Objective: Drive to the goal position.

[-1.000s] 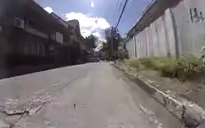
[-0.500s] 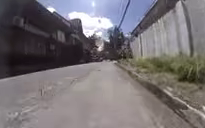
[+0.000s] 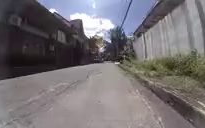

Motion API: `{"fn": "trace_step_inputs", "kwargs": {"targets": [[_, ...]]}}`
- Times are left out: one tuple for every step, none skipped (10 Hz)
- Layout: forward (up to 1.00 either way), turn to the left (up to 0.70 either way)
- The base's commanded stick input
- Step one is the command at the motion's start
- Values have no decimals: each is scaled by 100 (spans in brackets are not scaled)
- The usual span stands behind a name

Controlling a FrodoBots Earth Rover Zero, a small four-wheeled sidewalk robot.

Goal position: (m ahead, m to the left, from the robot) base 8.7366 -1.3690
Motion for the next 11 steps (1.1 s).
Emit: {"fn": "trace_step_inputs", "kwargs": {"targets": [[100,-40],[100,-40],[100,-27],[100,0],[100,0],[100,0],[100,0],[100,0],[100,0],[100,0],[100,0]]}}
